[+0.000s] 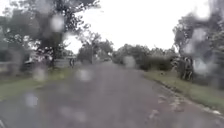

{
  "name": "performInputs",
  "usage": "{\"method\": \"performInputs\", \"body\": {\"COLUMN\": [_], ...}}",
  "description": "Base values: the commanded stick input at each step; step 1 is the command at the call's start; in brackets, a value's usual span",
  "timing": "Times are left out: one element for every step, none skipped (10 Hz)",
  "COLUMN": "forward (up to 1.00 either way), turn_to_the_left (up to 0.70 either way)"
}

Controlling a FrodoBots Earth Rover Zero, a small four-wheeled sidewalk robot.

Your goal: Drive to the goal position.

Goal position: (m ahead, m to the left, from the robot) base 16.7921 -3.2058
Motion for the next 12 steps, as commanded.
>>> {"method": "performInputs", "body": {"forward": [1.00, 1.00, 1.00, 1.00, 1.00, 1.00, 1.00, 1.00, 1.00, 1.00, 1.00, 1.00], "turn_to_the_left": [0.00, 0.00, 0.00, 0.00, 0.00, 0.00, 0.00, 0.00, 0.00, 0.00, 0.00, 0.00]}}
